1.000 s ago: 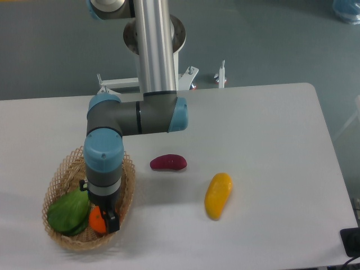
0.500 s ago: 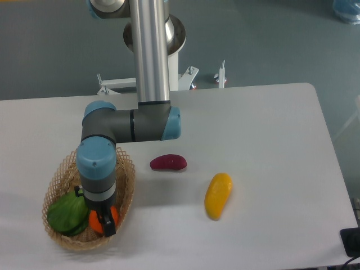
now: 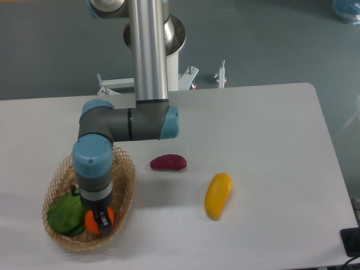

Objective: Pick up the orange from the basket
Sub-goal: 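Close the gripper on the orange and lift it from the basket, then carry the held orange out of the basket toward the yellow fruit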

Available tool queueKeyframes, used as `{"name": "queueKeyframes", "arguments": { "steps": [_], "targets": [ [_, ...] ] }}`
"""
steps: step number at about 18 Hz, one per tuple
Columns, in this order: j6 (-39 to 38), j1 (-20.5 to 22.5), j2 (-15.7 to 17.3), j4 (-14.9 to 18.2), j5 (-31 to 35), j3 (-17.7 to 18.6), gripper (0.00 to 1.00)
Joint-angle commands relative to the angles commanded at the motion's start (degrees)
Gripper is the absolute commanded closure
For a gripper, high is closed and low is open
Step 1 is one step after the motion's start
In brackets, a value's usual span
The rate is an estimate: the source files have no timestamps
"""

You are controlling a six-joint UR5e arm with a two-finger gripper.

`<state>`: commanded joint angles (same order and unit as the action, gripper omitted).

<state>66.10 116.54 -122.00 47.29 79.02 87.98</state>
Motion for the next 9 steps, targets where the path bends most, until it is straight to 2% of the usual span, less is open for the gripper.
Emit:
{"name": "queueKeyframes", "arguments": {
  "steps": [5,9],
  "targets": [
    [-1.1,0.9,2.5,0.0,-2.2,-0.4,0.40],
    [-2.7,4.4,4.8,0.1,-2.4,0.3,0.40]
  ]
}}
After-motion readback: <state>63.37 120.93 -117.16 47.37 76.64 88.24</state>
